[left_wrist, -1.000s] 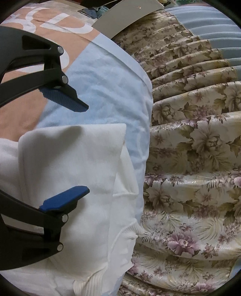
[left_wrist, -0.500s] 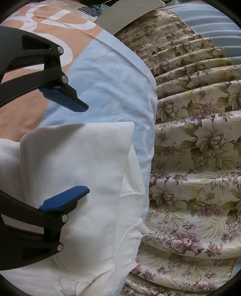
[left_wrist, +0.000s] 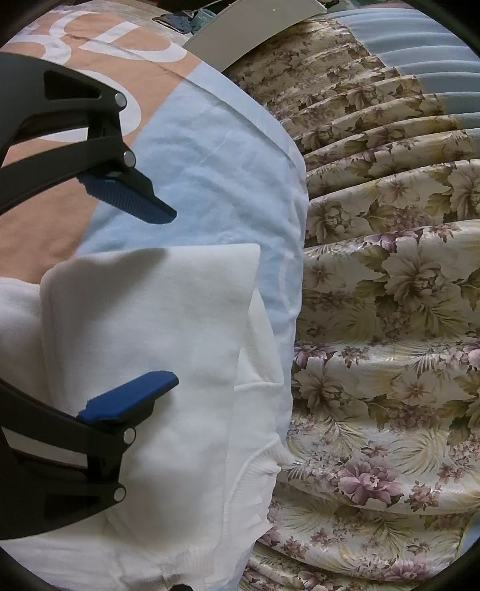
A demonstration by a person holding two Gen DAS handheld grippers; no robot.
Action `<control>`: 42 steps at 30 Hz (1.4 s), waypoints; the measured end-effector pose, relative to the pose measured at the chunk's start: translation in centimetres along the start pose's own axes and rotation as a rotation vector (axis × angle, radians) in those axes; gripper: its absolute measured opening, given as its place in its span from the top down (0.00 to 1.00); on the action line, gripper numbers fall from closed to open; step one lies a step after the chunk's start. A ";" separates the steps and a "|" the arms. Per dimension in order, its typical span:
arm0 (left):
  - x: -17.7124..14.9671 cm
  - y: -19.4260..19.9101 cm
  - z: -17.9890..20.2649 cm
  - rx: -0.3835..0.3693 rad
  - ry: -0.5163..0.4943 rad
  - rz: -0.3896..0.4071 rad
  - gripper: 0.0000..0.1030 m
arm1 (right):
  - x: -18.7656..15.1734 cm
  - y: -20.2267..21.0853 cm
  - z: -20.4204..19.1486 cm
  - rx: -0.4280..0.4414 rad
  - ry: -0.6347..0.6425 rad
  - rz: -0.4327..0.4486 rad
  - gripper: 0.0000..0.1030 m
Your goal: Fold small clothes
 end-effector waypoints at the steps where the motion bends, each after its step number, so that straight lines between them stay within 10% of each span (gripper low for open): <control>1: 0.1 0.0 0.0 0.001 0.001 0.000 0.20 | -0.1 -0.3 0.2 -0.009 0.003 -0.007 0.09; 9: -0.2 -0.5 0.2 -0.002 -0.009 -0.010 0.20 | -1.8 -3.9 -0.7 0.034 -0.013 -0.133 0.41; 17: -0.2 -0.7 0.1 -0.003 -0.009 -0.012 0.20 | -0.5 -2.2 -0.5 0.041 -0.018 -0.054 0.75; 42: -0.7 -1.8 -0.3 0.046 -0.032 -0.034 0.05 | -3.7 -1.8 8.4 -0.125 -0.133 -0.094 0.66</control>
Point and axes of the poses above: each gripper's, at about its wrist camera, not at the fingertips, and y roughly against the way its jaws point, z to its right, x to its top, the point moved 10 cm from there along -y, roughly the way its jaws point, and after that the axes turned 7 degrees about -x, right-handed, at the moved point
